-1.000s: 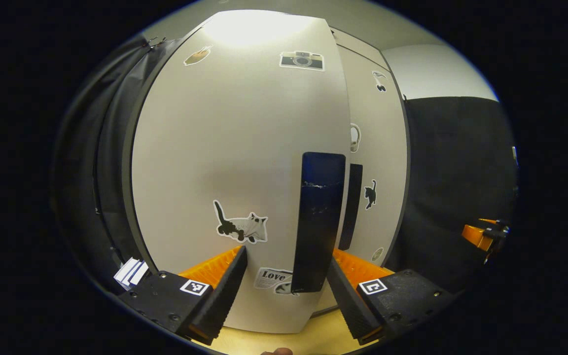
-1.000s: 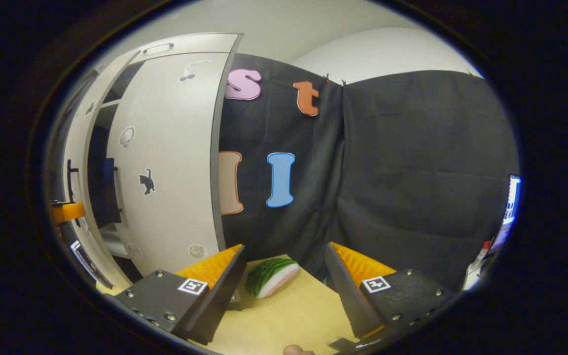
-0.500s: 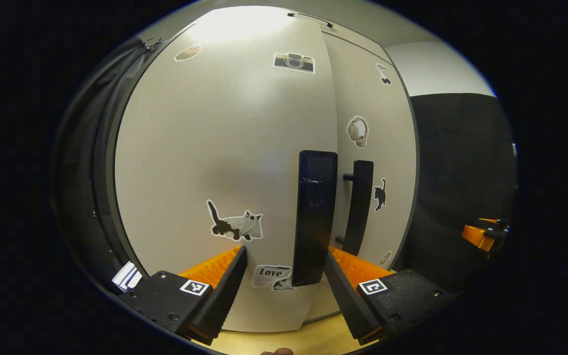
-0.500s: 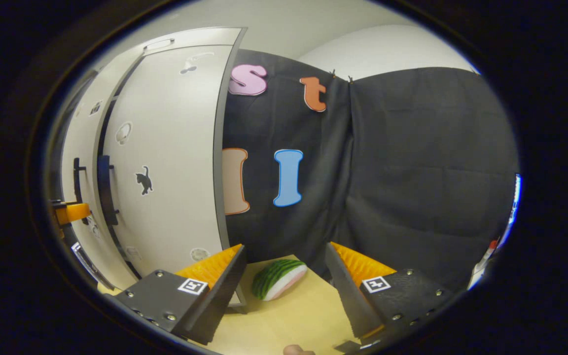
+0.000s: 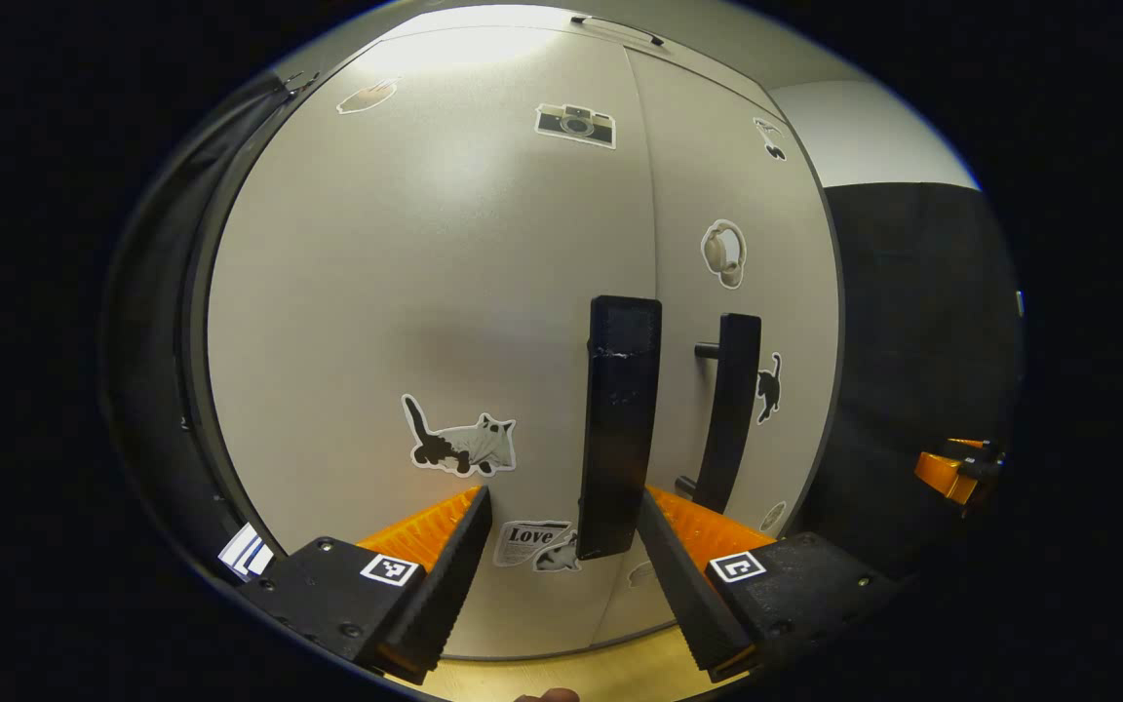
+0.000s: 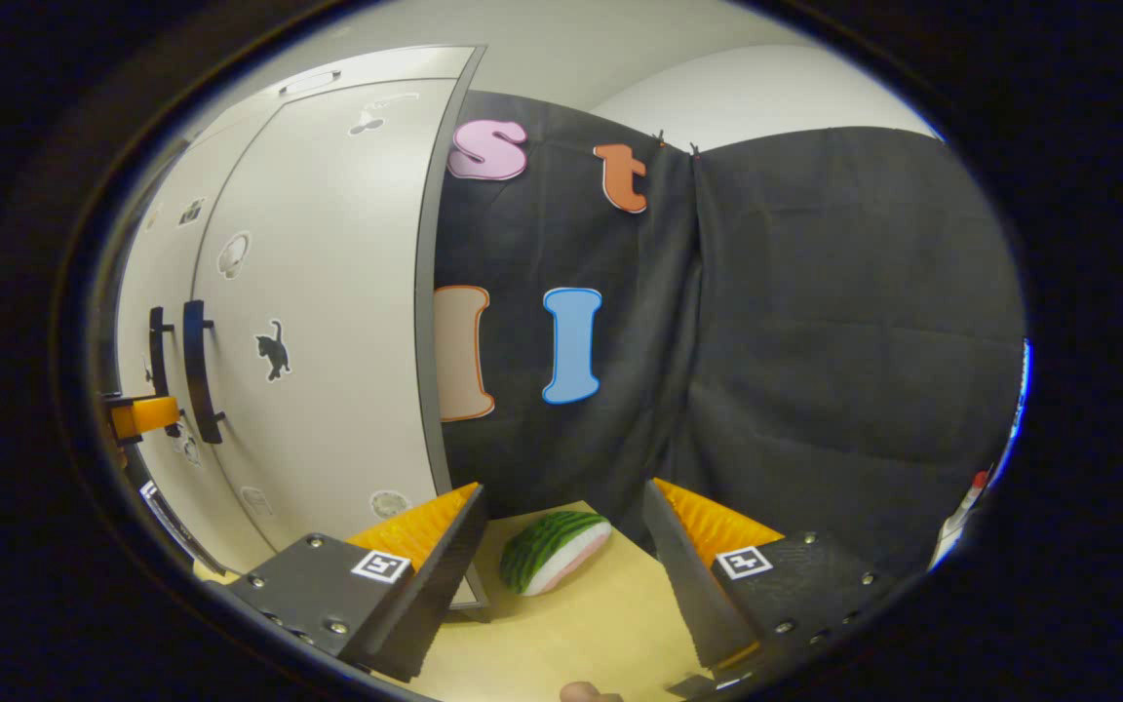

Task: Grasp the bottle in the cabinet with the left hand and place it on the coaster, then close the right door with the right hand and the left door with the left hand.

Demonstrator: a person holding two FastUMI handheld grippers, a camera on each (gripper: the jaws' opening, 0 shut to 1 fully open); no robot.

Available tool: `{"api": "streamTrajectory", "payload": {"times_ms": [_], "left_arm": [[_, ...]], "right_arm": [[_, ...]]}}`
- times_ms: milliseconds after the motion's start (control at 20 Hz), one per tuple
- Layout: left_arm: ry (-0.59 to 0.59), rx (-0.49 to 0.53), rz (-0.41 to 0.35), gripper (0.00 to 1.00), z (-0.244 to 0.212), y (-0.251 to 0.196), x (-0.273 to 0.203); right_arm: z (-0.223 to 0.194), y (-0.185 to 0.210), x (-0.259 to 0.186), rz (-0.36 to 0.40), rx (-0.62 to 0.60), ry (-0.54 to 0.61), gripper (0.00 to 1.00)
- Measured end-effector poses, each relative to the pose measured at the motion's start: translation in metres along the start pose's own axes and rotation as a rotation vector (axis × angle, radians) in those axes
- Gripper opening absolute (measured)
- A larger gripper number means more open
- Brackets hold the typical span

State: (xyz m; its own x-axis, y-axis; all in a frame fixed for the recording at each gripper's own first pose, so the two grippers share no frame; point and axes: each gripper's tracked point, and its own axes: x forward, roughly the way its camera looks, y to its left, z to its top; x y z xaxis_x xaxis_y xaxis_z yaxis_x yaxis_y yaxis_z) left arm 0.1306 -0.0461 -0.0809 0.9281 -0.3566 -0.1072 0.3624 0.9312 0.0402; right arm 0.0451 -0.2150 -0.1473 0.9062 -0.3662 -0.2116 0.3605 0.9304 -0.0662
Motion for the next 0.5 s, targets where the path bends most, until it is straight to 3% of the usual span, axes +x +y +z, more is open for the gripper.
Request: {"api": "streamTrajectory", "payload": {"times_ms": [250, 500], "left_arm": [[0.030, 0.004, 0.020, 0.91, 0.003, -0.001, -0.007], [-0.078, 0.038, 0.071, 0.94, 0.076, -0.015, -0.058]], "right_arm": [[0.019, 0.027, -0.007, 0.085, -0.012, -0.018, 0.98], [0.100, 0.080, -0.039, 0.233, 0.007, -0.146, 0.98]]}}
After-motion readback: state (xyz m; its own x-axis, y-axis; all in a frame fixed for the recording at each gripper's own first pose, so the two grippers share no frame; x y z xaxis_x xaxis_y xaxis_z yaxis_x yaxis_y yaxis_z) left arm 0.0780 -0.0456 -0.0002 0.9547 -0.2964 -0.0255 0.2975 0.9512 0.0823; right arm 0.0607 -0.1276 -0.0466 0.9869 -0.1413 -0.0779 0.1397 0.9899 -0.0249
